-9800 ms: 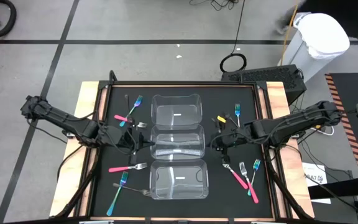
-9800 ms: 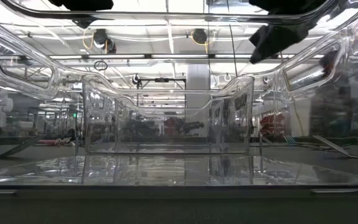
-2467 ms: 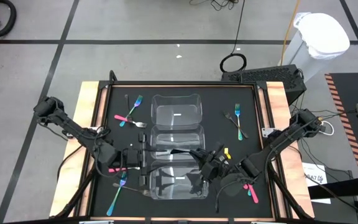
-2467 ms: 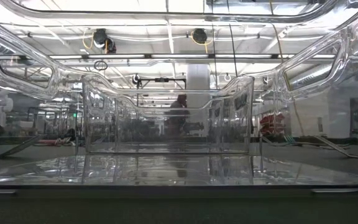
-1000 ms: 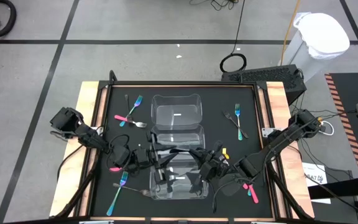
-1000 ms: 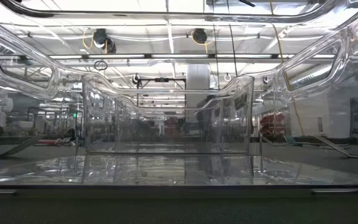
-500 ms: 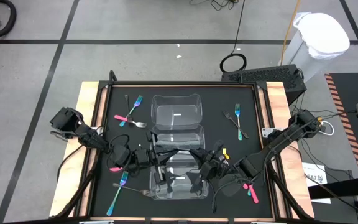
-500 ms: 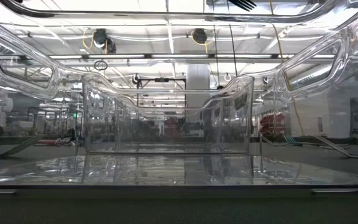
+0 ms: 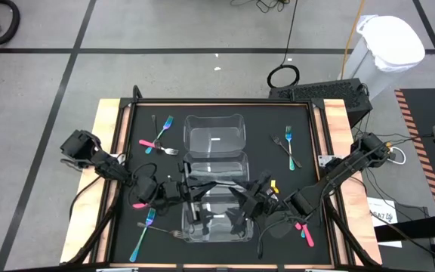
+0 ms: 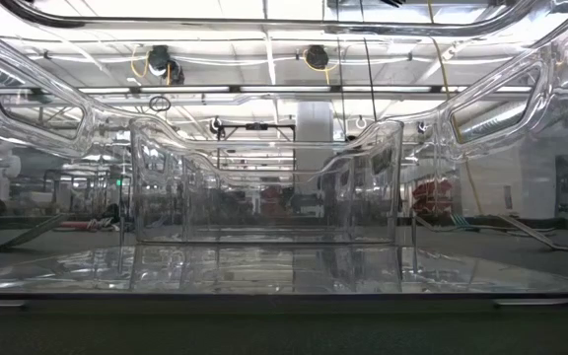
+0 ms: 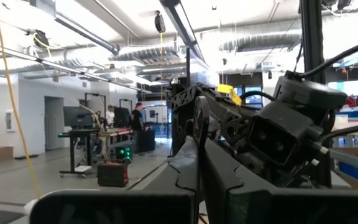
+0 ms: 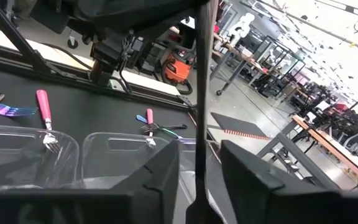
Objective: Sort silverware by color (type)
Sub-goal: Put the middle black fork into the top transparent bin
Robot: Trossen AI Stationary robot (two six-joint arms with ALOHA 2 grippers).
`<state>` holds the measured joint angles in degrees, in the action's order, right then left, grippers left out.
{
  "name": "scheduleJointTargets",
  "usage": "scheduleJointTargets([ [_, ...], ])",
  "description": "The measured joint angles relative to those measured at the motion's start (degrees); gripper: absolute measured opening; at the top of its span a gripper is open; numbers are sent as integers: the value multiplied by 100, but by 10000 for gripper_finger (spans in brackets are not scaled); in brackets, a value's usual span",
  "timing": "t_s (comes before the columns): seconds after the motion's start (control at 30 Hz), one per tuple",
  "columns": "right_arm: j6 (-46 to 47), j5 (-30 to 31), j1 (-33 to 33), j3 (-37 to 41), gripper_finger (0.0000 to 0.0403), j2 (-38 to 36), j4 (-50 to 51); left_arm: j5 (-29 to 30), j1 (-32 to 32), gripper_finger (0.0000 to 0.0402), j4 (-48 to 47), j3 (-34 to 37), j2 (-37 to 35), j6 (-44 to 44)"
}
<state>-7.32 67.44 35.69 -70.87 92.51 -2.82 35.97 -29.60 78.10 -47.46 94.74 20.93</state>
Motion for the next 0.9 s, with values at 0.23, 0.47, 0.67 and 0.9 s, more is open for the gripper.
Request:
scheduleJointTargets([
  [0.23,59,0,38,0,177,0,-16,5,-14,5,-14,0,0,42],
  [0.47,69,2,75,0,204,-24,-25,9,-20,4,33,0,0,36],
  [0.67,71,19,81,0,223,-26,-21,8,-61,4,126,0,0,34],
  [0.9,56,26,82,0,247,-26,160,-74,-157,4,301,0,-7,37],
])
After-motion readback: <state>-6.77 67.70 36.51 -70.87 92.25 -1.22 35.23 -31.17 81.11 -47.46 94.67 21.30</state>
